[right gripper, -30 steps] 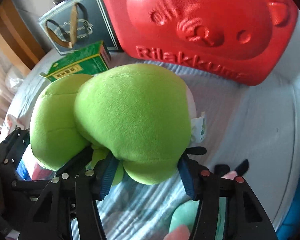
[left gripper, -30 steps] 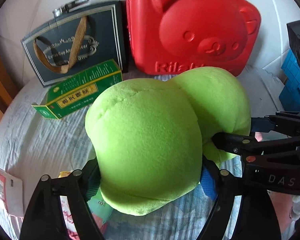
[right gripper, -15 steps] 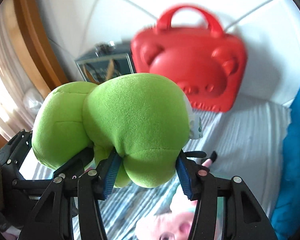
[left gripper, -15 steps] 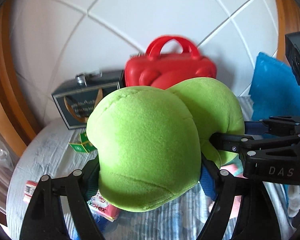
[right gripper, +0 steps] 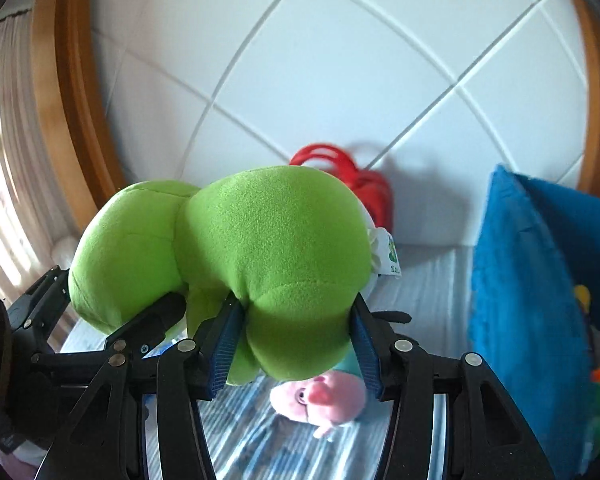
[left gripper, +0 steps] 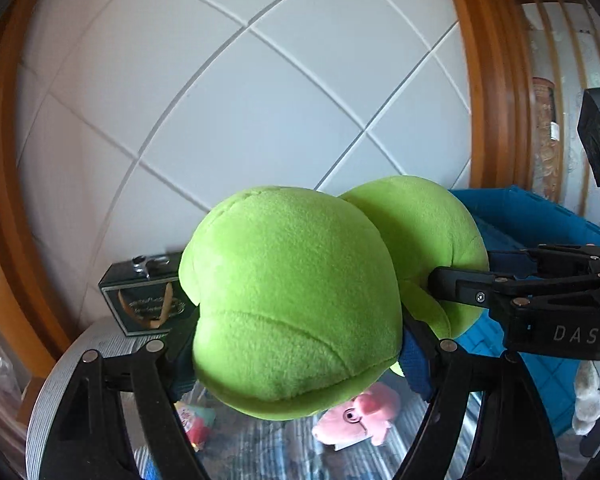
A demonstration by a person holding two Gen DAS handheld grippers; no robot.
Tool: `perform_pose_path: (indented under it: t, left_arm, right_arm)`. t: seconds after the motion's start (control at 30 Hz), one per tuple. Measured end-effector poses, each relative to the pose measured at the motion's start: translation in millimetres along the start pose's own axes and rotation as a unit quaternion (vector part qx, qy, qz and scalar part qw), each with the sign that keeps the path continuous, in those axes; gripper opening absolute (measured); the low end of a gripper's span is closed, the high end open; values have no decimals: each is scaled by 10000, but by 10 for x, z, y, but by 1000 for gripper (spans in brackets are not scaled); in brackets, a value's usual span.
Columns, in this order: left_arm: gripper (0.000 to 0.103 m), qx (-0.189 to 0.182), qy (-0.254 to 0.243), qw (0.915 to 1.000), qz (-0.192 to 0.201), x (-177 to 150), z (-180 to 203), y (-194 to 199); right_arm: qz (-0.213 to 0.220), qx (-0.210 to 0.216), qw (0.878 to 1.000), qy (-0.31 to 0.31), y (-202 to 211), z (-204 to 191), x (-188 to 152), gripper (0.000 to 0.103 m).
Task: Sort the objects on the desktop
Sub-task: 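Lift the green frog plush with both tools and carry it to the crate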
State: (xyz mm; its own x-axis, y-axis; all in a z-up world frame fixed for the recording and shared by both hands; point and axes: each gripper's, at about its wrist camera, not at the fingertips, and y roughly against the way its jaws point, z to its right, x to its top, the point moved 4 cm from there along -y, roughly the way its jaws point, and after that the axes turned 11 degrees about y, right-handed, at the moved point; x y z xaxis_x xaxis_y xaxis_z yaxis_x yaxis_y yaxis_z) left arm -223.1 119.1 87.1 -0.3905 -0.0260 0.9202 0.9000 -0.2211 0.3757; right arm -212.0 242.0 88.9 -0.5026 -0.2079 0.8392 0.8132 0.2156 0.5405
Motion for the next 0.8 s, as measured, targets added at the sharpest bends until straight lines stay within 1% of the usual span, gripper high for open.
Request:
perform_pose_path:
  t: [0.13, 0.2, 0.3, 0.43, 0.5, 0.53, 0.57, 0.6, 0.63, 0.67, 0.7, 0.73, 0.8]
  left_arm:
    - [80, -413, -179, 9988, 183, 131, 531, 138]
    - [80, -627, -275, 9974, 231, 169, 859, 174]
    - [80, -975, -388, 9942, 243, 244, 1362, 137]
    - [80, -1363, -581, 9888, 178, 336, 2095, 102]
    - [80, -1474, -711, 9865, 102, 351, 2481, 34]
    - [80, -1534, -815, 9848, 47, 350, 2660, -36]
    - [80, -1481, -939, 9845, 83, 348, 2847, -87]
    - [80, -1359, -1069, 9848, 190, 349, 2994, -125]
    - [80, -1241, -1207, 9846, 263, 355, 3129, -161]
    - [81, -1174, -1272, 9846, 261, 376, 3234, -215]
    - [83, -1133, -1266, 9852, 240, 408, 3304, -264]
    - [83, -1136, -1227, 9857, 215, 443, 3346, -309]
    - [85, -1251, -1135, 9856, 116, 484, 3445, -371]
  right_arm:
    - [265, -362, 9988, -177, 560, 337, -75, 51]
    - [381, -620, 9970, -264, 845, 529, -133, 50]
    - [440, -980, 9935, -385, 1181, 885, -244, 49]
    - [402, -1326, 9887, -570, 1459, 1368, -401, 47]
    - [345, -1436, 9867, -677, 1543, 1636, -476, 44]
    - [347, -1410, 9868, -720, 1568, 1738, -497, 34]
    - [362, -1339, 9871, -795, 1574, 1839, -509, 25]
    - [348, -1419, 9852, -892, 1593, 1981, -536, 25]
    - [285, -1608, 9820, -945, 1624, 2090, -565, 25]
    - [231, -1807, 9781, -1009, 1637, 2192, -598, 25]
    - [230, -1860, 9759, -1120, 1658, 2299, -648, 25]
    - [239, -1828, 9754, -1210, 1673, 2367, -689, 25]
    - [229, -1927, 9717, -1346, 1761, 2506, -788, 25]
